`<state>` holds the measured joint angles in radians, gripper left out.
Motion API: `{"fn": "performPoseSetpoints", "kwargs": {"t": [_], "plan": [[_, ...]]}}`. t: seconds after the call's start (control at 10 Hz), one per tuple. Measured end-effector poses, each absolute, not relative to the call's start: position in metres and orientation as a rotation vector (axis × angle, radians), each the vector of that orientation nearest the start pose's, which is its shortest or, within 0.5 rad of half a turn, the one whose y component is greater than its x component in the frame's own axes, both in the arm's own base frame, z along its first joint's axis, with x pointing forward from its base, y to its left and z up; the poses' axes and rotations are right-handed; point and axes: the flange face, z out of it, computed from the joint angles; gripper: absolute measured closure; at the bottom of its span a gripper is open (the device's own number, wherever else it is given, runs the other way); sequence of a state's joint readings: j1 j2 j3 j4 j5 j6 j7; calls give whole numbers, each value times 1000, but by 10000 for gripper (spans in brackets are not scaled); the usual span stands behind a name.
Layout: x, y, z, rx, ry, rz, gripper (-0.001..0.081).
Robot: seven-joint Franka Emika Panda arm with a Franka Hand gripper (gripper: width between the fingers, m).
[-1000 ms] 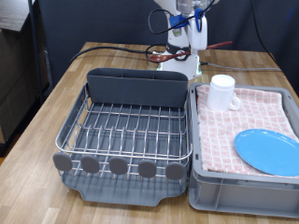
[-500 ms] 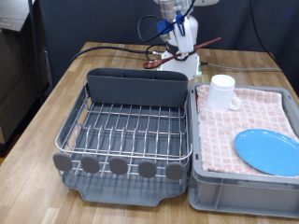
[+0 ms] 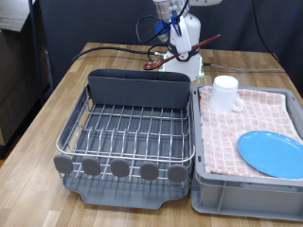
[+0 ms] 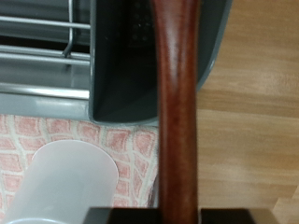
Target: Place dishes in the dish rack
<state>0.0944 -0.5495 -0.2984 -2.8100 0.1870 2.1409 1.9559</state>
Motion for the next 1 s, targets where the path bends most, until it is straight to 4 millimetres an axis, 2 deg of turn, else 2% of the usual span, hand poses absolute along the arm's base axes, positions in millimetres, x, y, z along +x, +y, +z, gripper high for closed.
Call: {"fn": "performPoseSetpoints", "kwargs": {"t": [0.3, 0.6, 1.0], "plan": [[322, -70, 336, -1282, 2655, 605, 713], [316, -97, 318, -1251, 2614, 682, 713], [314, -123, 295, -1242, 2578, 666, 713]]}}
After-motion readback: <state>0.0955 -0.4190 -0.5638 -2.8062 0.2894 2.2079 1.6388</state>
